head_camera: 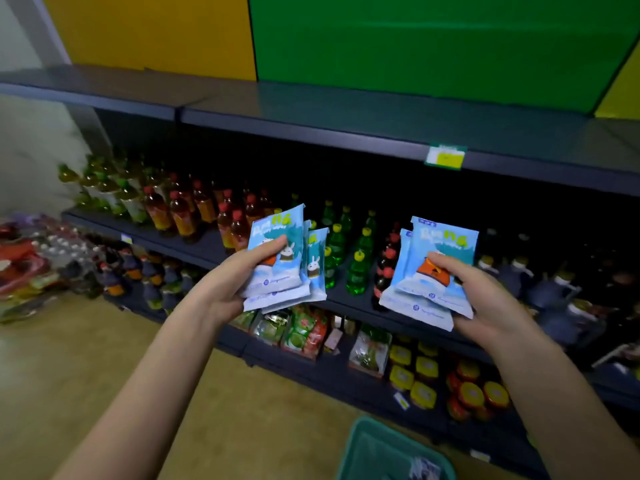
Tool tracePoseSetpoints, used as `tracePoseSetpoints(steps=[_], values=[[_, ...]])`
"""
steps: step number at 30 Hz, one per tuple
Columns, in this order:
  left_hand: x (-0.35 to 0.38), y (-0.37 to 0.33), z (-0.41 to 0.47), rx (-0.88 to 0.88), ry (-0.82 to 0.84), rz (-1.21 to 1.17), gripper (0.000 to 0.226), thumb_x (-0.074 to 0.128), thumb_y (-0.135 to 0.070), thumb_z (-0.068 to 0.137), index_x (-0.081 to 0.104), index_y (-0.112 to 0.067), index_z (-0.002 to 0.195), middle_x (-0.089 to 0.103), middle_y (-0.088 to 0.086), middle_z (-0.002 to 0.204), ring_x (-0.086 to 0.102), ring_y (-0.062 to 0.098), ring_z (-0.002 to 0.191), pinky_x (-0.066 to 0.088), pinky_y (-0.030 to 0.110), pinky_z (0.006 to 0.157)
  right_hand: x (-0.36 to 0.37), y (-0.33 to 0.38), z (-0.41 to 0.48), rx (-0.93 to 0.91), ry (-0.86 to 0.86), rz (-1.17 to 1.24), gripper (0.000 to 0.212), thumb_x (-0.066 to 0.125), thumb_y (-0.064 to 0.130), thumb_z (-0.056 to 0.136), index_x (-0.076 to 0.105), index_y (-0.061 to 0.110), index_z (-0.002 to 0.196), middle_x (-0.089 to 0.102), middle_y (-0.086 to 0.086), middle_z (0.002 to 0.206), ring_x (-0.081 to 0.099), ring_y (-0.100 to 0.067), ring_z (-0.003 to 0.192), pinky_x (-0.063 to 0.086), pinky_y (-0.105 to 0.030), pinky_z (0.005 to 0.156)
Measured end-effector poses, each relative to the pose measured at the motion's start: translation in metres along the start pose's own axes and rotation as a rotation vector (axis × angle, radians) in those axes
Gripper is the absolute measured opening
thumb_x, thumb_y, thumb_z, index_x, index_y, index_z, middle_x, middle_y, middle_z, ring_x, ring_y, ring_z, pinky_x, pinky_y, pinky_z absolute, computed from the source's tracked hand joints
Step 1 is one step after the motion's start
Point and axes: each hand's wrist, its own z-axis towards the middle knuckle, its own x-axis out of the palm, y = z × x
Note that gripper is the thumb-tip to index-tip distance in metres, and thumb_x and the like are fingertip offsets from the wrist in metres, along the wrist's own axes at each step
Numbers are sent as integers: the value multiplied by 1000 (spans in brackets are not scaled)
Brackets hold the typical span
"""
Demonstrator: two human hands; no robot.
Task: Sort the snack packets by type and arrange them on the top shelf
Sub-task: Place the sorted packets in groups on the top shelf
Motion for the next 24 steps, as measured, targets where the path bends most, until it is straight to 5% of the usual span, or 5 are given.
tracePoseSetpoints(steps=[5, 9, 15, 19, 24], values=[[-74, -50, 16, 40, 5, 35, 23, 59, -30, 86, 71, -11, 84, 75, 6, 79, 72, 15, 62, 58, 26, 58, 82, -9, 37, -19, 20, -16, 16, 60, 21, 86, 65, 10, 95, 72, -6, 79, 70, -19, 64, 59, -30, 56], [-122, -113, 41, 56, 32, 53, 33, 59, -32, 85, 77, -11, 70, 75, 9, 80, 72, 18, 63, 59, 32, 63, 156, 13, 73, -63, -5, 34, 14, 58, 18, 89, 63, 10, 79, 69, -4, 61, 67, -16, 52, 56, -25, 49], [-161, -198, 97, 119, 16, 85, 27, 58, -32, 87, 69, -8, 90, 75, 7, 73, 70, 15, 57, 58, 28, 60, 238, 56, 135, -169, 1, -11, 12, 59, 14, 88, 65, 6, 81, 71, -5, 64, 68, -15, 55, 59, -28, 56], [-170, -240, 152, 196, 1, 108, 23, 51, -25, 90, 62, -11, 75, 69, 1, 53, 63, 10, 41, 50, 15, 41, 266, 86, 194, -175, -12, -65, 14, 61, 14, 86, 64, 6, 75, 70, -5, 60, 68, -15, 52, 58, -29, 53], [-174, -288, 241, 218, -29, 168, 26, 55, -27, 89, 57, -15, 65, 64, -1, 46, 59, 9, 37, 50, 16, 41, 289, 119, 286, -200, -44, -158, 10, 62, 11, 85, 63, 7, 77, 69, -5, 57, 66, -15, 49, 58, -32, 50]])
